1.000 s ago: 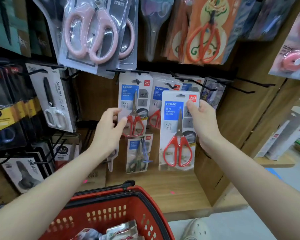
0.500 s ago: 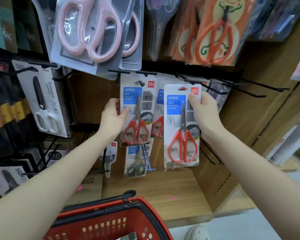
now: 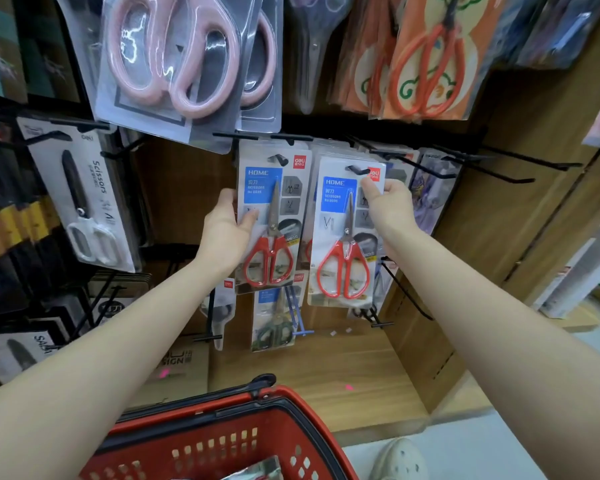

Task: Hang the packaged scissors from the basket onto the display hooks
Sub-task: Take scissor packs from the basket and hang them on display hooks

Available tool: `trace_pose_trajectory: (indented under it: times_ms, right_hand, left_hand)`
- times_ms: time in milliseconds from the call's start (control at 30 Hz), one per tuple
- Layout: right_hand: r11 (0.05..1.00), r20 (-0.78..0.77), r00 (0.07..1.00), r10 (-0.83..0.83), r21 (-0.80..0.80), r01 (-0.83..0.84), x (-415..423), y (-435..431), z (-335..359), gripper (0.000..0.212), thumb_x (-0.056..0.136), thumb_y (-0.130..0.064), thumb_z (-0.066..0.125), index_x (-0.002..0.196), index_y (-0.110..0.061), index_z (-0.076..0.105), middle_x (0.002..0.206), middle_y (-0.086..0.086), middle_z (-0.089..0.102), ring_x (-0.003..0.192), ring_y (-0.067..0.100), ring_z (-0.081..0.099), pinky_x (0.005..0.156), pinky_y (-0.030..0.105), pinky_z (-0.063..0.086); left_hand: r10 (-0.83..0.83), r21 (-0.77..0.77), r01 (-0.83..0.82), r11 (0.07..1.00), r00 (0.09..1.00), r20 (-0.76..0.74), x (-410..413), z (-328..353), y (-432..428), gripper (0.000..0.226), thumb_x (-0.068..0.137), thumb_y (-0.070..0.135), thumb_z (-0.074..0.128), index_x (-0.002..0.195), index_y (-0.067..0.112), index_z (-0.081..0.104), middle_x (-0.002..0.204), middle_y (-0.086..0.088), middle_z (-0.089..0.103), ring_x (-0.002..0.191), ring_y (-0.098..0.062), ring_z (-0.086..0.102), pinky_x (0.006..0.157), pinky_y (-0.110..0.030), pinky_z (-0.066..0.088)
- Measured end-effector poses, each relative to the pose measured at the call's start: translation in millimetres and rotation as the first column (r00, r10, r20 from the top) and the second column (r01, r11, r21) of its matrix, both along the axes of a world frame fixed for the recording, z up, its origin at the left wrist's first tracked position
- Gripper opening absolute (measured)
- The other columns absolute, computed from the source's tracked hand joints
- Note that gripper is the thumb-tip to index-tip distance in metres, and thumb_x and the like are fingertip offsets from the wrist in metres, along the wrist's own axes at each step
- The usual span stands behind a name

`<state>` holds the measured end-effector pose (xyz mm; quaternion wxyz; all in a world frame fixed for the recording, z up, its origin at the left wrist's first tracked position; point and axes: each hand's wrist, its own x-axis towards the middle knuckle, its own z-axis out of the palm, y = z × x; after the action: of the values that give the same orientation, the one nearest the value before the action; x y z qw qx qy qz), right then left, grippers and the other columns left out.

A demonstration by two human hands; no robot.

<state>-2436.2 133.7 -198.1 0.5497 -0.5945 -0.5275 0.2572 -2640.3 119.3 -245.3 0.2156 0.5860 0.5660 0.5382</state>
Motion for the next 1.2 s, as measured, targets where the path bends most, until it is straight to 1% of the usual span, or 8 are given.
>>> trace_pose_trajectory:
  times_ms: [100, 233, 367, 500, 633, 833, 967, 1200]
  right_hand:
    - [1.000, 0.002, 1.000, -0.019, -0.015, 0.019, -0.9, 4.0, -2.0, 0.027, 0.098, -0.030, 0.048, 0.076, -0.016, 0.045, 0.068, -0.006, 0.047, 0.058, 0.005, 0.042, 0.043, 0.009, 0.031]
    - [0.998, 0.069, 0.996, -0.049, -0.022, 0.051, 4.8, 1.1, -9.2, 0.038, 0.097, -0.031, 0.051, 0.065, -0.022, 0.032, 0.063, -0.005, 0.032, 0.054, 0.005, 0.030, 0.059, 0.024, 0.030]
    - [0.993, 0.258, 0.961, -0.100, -0.031, 0.111, 6.7, -25.7, -29.8, 0.025, 0.095, -0.023, 0.056, 0.111, -0.005, 0.048, 0.100, 0.006, 0.045, 0.092, 0.018, 0.050, 0.082, 0.024, 0.039]
    - [0.990, 0.480, 0.870, -0.110, 0.127, 0.056, -6.7, -80.3, -76.1, 0.023, 0.092, -0.012, 0.056, 0.110, 0.000, 0.049, 0.106, 0.012, 0.046, 0.103, 0.034, 0.052, 0.093, 0.044, 0.041]
    - [0.981, 0.600, 0.795, 0.090, 0.084, -0.174, -35.4, -140.7, -130.2, 0.011, 0.092, -0.007, 0.055, 0.103, -0.006, 0.052, 0.097, 0.001, 0.044, 0.089, 0.018, 0.049, 0.079, 0.020, 0.034]
    - [0.867, 0.622, 0.606, 0.496, -0.322, -0.379, -75.6, -204.6, -220.1, 0.016, 0.093, -0.013, 0.054, 0.109, -0.015, 0.051, 0.104, -0.004, 0.048, 0.094, 0.011, 0.052, 0.080, 0.018, 0.038]
    - [0.691, 0.527, 0.458, 0.716, -0.629, -0.355, -80.9, -214.2, -276.2, 0.046, 0.094, -0.016, 0.052, 0.137, -0.012, 0.036, 0.135, 0.001, 0.041, 0.126, 0.015, 0.042, 0.106, 0.025, 0.033]
    - [0.669, 0.585, 0.352, 0.731, -0.716, -0.199, -77.0, -223.1, -308.9, 0.068, 0.091, -0.034, 0.060, 0.147, -0.018, 0.026, 0.155, -0.001, 0.022, 0.144, 0.016, 0.019, 0.118, 0.034, 0.020]
  left_hand:
    - [-0.008, -0.003, 0.008, 1.000, 1.000, -0.003, -1.3, 1.0, -2.9, 0.030, 0.097, 0.016, 0.050, 0.126, 0.010, 0.043, 0.122, -0.007, 0.059, 0.102, -0.011, 0.056, 0.069, -0.016, 0.045]
    - [0.001, 0.030, 0.001, 1.000, 0.997, -0.080, -8.7, -1.9, -14.0, 0.031, 0.096, 0.010, 0.051, 0.126, 0.009, 0.045, 0.121, -0.004, 0.056, 0.107, -0.011, 0.054, 0.072, -0.010, 0.042]
    - [0.050, 0.091, -0.024, 0.996, 0.954, -0.297, -24.6, -18.7, -46.8, 0.025, 0.095, 0.010, 0.050, 0.120, 0.012, 0.053, 0.119, -0.002, 0.051, 0.104, -0.009, 0.049, 0.082, -0.014, 0.038]
    - [0.030, 0.143, 0.065, 0.988, 0.816, -0.578, -44.9, -58.5, -99.7, 0.018, 0.091, 0.011, 0.054, 0.108, 0.012, 0.059, 0.108, -0.003, 0.054, 0.102, -0.021, 0.050, 0.088, -0.035, 0.036]
    - [-0.084, 0.047, 0.187, 0.981, 0.633, -0.769, -69.4, -110.2, -156.6, 0.020, 0.090, 0.021, 0.046, 0.103, 0.016, 0.060, 0.100, 0.002, 0.055, 0.093, -0.016, 0.046, 0.079, -0.025, 0.026]
    - [-0.317, -0.268, 0.173, 0.948, 0.586, -0.746, -107.2, -196.5, -222.5, 0.020, 0.085, 0.027, 0.042, 0.095, 0.022, 0.059, 0.094, 0.007, 0.055, 0.086, -0.015, 0.055, 0.076, -0.024, 0.031]
    - [-0.420, -0.482, 0.059, 0.874, 0.592, -0.688, -131.2, -242.4, -235.5, 0.035, 0.097, 0.031, 0.041, 0.130, 0.021, 0.046, 0.128, 0.005, 0.047, 0.120, -0.015, 0.046, 0.098, -0.027, 0.031]
    - [-0.506, -0.722, -0.035, 0.691, 0.690, -0.518, -145.9, -292.1, -243.9, 0.053, 0.101, 0.034, 0.038, 0.149, 0.016, 0.024, 0.154, -0.003, 0.029, 0.141, -0.019, 0.027, 0.115, -0.033, 0.021]
